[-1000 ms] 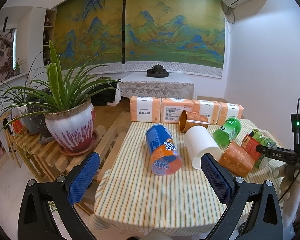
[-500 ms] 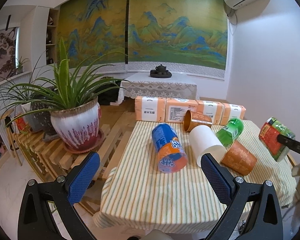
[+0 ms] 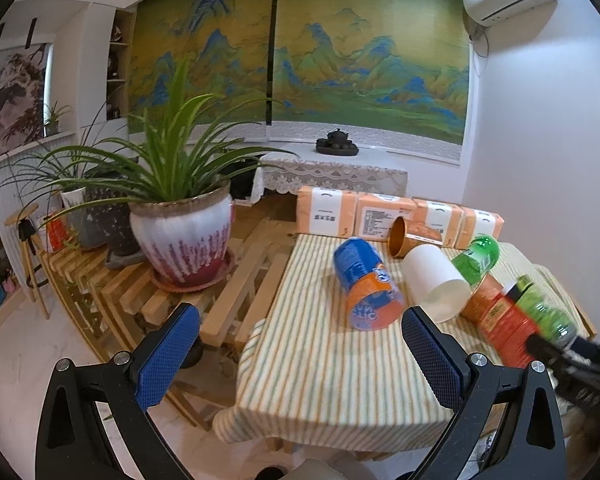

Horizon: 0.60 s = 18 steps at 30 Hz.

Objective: Flip cup upside down
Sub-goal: 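Carry the green bottle with the right gripper toward the left gripper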

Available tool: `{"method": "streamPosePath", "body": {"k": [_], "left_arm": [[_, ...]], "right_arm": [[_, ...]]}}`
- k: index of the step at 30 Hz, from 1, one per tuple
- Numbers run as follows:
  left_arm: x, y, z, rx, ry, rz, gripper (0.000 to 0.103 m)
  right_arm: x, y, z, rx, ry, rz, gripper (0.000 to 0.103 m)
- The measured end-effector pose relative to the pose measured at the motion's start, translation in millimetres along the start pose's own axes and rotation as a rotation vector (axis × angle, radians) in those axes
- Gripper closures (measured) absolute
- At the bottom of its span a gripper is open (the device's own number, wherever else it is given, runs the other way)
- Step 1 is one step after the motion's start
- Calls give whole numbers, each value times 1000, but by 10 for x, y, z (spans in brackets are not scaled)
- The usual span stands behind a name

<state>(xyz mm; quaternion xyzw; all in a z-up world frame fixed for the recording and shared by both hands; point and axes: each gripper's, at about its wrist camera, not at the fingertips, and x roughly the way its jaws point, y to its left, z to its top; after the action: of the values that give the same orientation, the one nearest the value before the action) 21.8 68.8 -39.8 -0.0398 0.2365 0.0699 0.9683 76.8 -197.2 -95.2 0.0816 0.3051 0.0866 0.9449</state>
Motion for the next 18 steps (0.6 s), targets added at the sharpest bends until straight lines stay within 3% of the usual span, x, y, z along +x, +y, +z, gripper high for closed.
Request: {"method": "streamPosePath", "body": {"k": [8, 18], "left_arm": [[-43, 272, -51, -23, 5, 18, 1], [-1, 425, -102, -58, 18, 13, 1]], "right_arm": [[316, 328, -208, 7, 23, -55, 19], [437, 612, -245, -52, -15, -172, 18]]}}
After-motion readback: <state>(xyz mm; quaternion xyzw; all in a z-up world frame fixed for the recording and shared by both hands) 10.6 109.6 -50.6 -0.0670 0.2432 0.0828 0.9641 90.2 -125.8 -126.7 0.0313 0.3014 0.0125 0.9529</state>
